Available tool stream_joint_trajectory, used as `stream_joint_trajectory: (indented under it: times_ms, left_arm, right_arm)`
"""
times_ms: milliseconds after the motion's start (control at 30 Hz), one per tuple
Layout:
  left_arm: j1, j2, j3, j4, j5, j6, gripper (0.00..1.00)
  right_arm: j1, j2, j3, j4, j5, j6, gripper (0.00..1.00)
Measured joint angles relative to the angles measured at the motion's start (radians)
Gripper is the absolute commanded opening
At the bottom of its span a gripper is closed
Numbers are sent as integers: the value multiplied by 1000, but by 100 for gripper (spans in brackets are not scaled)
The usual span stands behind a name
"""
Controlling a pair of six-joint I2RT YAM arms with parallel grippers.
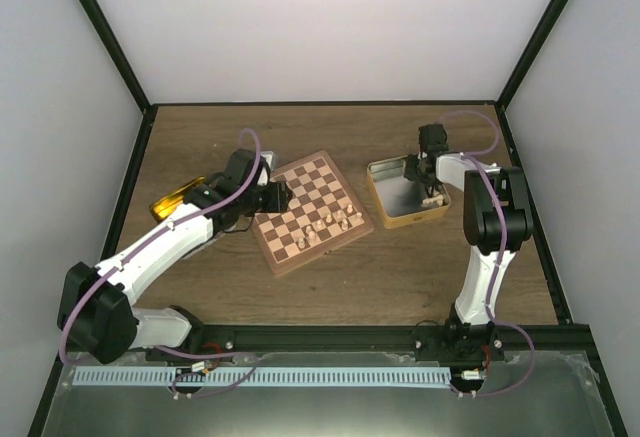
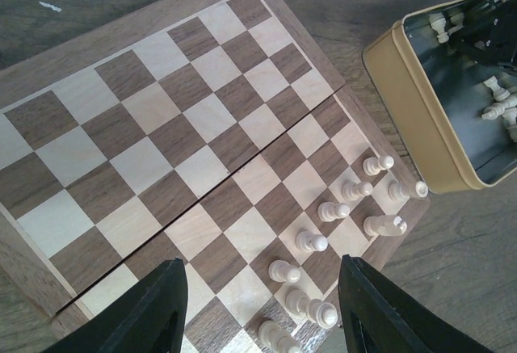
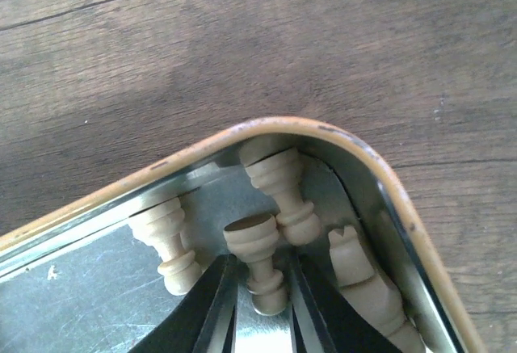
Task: Set up the chess pieces on the board
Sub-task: Pick up the chess piece from the storage box, then place the chess piece on the chessboard.
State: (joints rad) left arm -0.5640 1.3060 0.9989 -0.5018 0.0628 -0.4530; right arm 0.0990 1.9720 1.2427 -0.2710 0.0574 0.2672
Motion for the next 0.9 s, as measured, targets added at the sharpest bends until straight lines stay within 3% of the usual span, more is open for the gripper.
stream_joint_trajectory:
  times_ms: [167,400,567,733,900]
  left_arm:
    - [0,0,-1,1,2,0,54]
    - [2,-5,-8,16,3,-24,60]
    - [6,-45,-43,56,26,-79,65]
    - [16,-113,-103,164,106,-166,71]
    - [18,-129,-122,289,232,-246,78]
  right_arm:
    - [6,0,0,-3,19,2,6]
    - [24,-27,-26,5,30,-9,6]
    - [55,-151,-92,1,-26,0,6]
    - [105,-389,-200,28,-201,14,6]
    - [149,-566,-328,130,-509,10,7]
